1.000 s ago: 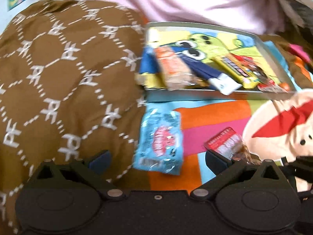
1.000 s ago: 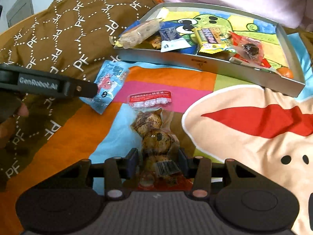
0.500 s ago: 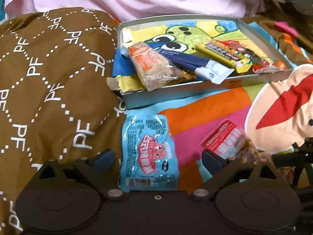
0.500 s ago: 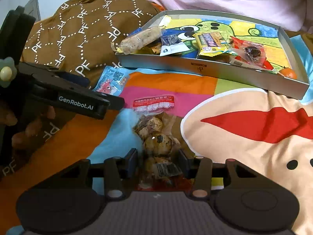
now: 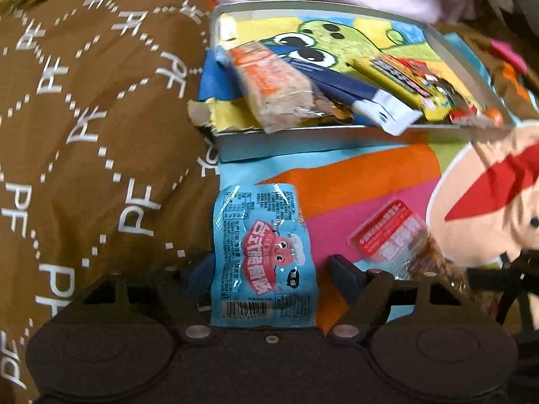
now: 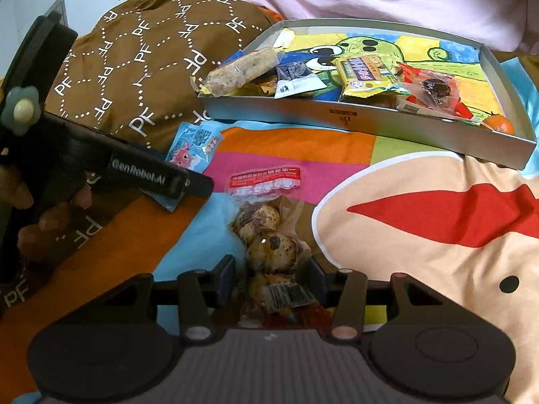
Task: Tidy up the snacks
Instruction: 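Grasp the quail egg packet with the right gripper while the left grasps the blue sausage packet, then carry the quail egg packet and blue sausage packet over the tray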
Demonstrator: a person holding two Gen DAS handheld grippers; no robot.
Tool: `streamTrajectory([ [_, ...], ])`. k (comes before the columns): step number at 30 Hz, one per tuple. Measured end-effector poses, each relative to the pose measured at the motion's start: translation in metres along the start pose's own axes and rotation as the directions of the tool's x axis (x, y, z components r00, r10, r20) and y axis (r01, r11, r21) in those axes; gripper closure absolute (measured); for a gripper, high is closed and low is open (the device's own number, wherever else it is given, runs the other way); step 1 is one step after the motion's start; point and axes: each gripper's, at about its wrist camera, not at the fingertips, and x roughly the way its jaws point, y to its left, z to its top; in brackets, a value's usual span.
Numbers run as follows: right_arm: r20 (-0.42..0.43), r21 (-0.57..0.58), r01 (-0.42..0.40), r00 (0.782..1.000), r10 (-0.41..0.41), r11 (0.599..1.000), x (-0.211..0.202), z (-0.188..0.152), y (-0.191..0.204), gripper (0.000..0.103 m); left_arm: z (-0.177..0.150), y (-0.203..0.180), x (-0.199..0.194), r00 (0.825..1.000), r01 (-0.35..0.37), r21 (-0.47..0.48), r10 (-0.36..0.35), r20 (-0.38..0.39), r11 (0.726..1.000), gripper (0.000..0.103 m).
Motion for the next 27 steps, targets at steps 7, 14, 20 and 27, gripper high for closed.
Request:
streamTrajectory([
  [7, 0.003, -0.024, 0.009, 1.0, -0.009, 1.0, 0.002, -0.001, 0.003, 0.047, -0.002, -0.006, 0.003, 1.0, -0.016, 0.035, 0.016, -0.019, 0.999, 0.029],
  [14, -0.009, -0.029, 0.01, 1.0, -0.01, 1.0, 0.004, -0.001, 0.002, 0.045, -0.002, -0.01, 0.002, 0.998, 0.001, 0.049, 0.002, -0.063, 0.999, 0.039],
  [20, -0.011, -0.04, 0.017, 1.0, -0.017, 0.999, 0.005, -0.001, 0.005, 0.045, -0.002, -0.007, 0.002, 0.998, -0.006, 0.019, 0.007, -0.056, 1.0, 0.045],
  [27, -0.005, -0.05, 0.036, 0.999, -0.036, 0.998, 0.005, -0.004, 0.008, 0.05, 0.0, -0.001, -0.001, 0.995, 0.053, -0.098, -0.061, -0.076, 0.994, 0.048],
])
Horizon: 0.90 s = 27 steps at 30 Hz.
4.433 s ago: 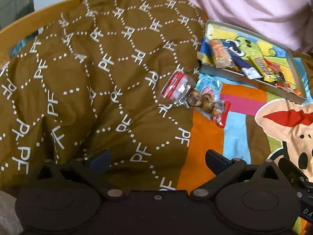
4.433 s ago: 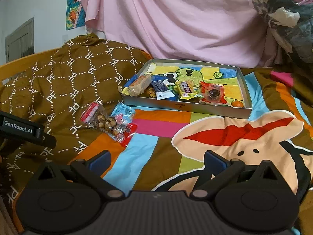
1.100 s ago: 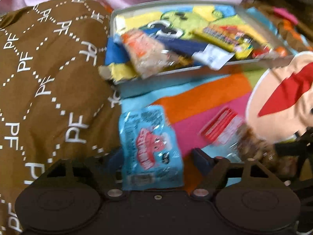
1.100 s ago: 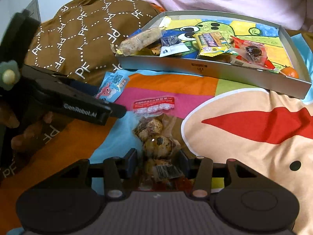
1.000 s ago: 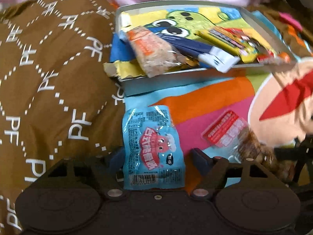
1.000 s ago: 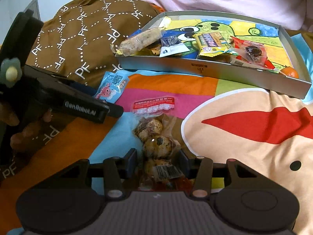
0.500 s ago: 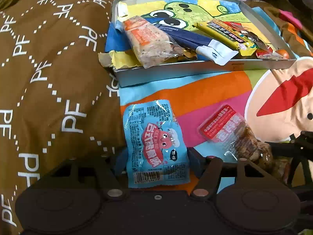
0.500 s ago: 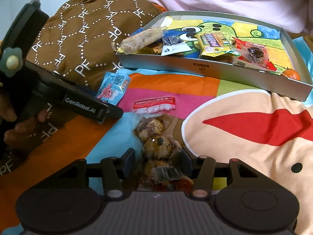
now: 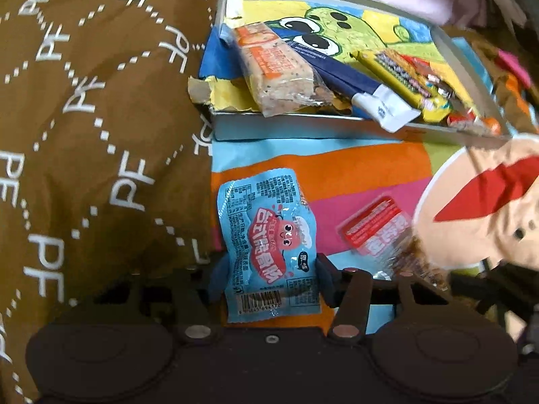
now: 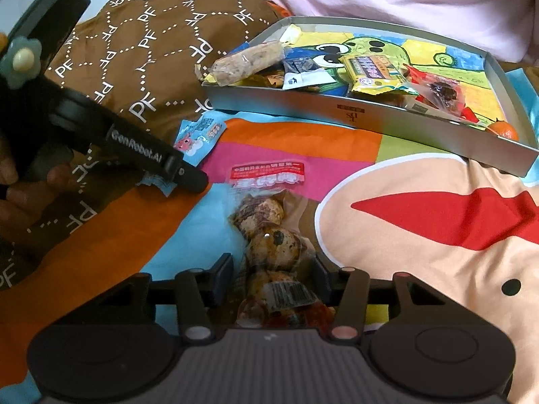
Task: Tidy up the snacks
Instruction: 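Carry the quail egg packet and blue sausage packet over the tray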
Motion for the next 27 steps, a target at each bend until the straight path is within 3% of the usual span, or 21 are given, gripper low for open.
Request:
streamTrajectory([
  [3, 0.012, -0.002, 0.027, 1.0, -0.027, 1.0, -0.002, -0.001, 0.002, 0.055, 0.0, 0.001, -0.003, 0.999, 0.053, -0.049, -0.053, -0.007, 0.997, 0.048],
  [7, 0.045, -0.119, 0.113, 0.993, -0.108, 0.986, -0.004, -0.003, 0.018, 0.056, -0.003, -0.006, -0.004, 0.994, 0.109, -0.069, -0.111, -0.014, 0.992, 0.049],
  [15, 0.148, -0.387, 0.304, 0.952, -0.267, 0.87, -0.003, -0.01, 0.049, 0.057, -0.008, -0.013, -0.012, 0.992, 0.13, -0.098, -0.128, 0.021, 0.987, 0.049],
  [20, 0.214, -0.393, 0.367, 0.928, -0.304, 0.843, -0.011, -0.008, 0.048, 0.057, -0.007, -0.021, -0.037, 0.988, 0.121, -0.075, -0.113, 0.102, 0.99, 0.049],
  [27, 0.308, -0.33, 0.416, 0.896, -0.319, 0.847, -0.032, -0.001, 0.044, 0.056, 0.001, -0.035, -0.071, 0.964, 0.092, -0.021, -0.083, 0.253, 0.996, 0.049],
])
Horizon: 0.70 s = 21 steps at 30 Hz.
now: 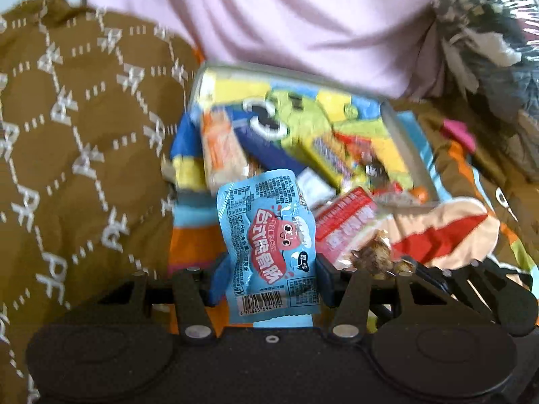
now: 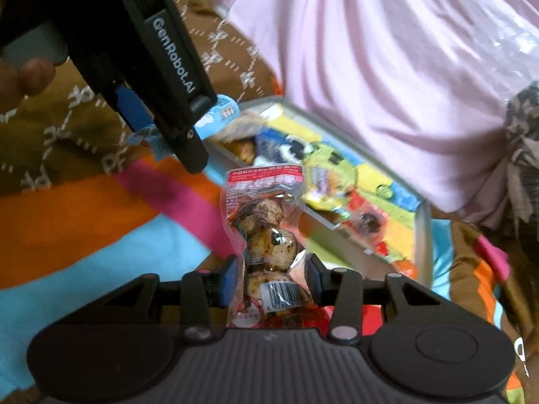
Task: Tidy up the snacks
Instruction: 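Carry the quail egg packet and blue sausage packet over the tray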
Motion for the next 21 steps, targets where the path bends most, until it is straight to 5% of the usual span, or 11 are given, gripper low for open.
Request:
streamTrajectory([
  [8, 0.052, 0.129, 0.023, 0.998, -0.03, 0.991, 0.001, 0.025, -0.032, 0.056, 0.036, -0.002, 0.005, 0.994, -0.013, 0.002, 0.012, 0.112, 1.0, 0.049],
  [21, 0.077, 0.285, 0.074, 0.992, -0.1, 0.956, 0.065, 0.058, -0.091, 0.056, 0.087, -0.01, 0.063, 0.976, -0.035, -0.008, 0.035, 0.216, 0.999, 0.048],
])
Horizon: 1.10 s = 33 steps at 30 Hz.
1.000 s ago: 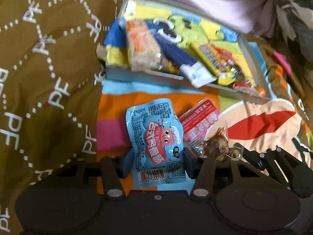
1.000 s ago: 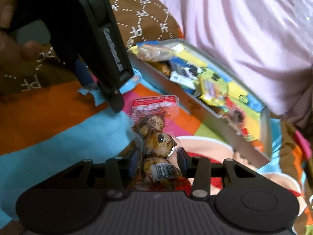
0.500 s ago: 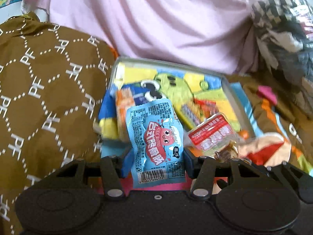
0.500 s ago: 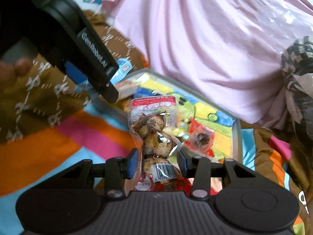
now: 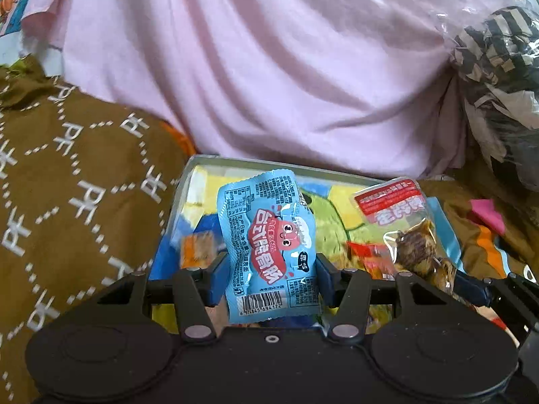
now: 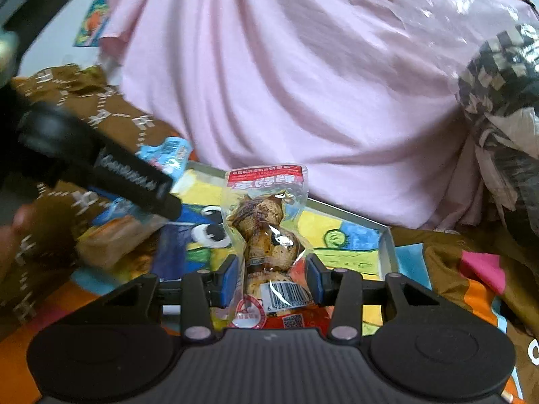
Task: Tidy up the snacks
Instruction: 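Carry the quail egg packet and blue sausage packet over the tray, then lower both packets into the tray and open both grippers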
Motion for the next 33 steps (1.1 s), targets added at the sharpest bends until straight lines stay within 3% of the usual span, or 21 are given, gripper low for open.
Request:
streamTrajectory([
  [6, -0.034, 0.125, 0.035, 0.999, -0.031, 0.992, 0.03, 0.005, -0.027, 0.056, 0.006, 0.005, 0.023, 0.998, 0.038, -0.038, -0.036, 0.042, 0.999, 0.048],
  [13, -0.047, 0.204, 0.02, 0.999, -0.011, 0.979, 0.051, 0.009, -0.036, 0.056, 0.0, 0.007, 0.04, 0.998, 0.052, -0.054, -0.05, 0.034, 0.997, 0.048],
  [18, -0.082, 0.212, 0.015, 0.997, 0.002, 0.977, 0.064, 0.007, -0.033, 0.056, -0.004, 0.004, 0.054, 0.998, 0.039, -0.078, -0.042, -0.039, 0.996, 0.048],
  [23, -0.143, 0.252, 0.002, 0.989, 0.035, 0.968, 0.079, -0.001, -0.033, 0.055, -0.01, -0.001, 0.066, 0.997, 0.019, -0.042, -0.022, -0.07, 0.999, 0.046],
  [33, -0.16, 0.257, 0.004, 0.986, 0.038, 0.966, 0.088, -0.012, -0.032, 0.049, -0.013, 0.0, 0.069, 0.998, 0.022, -0.025, -0.023, -0.052, 0.999, 0.04],
])
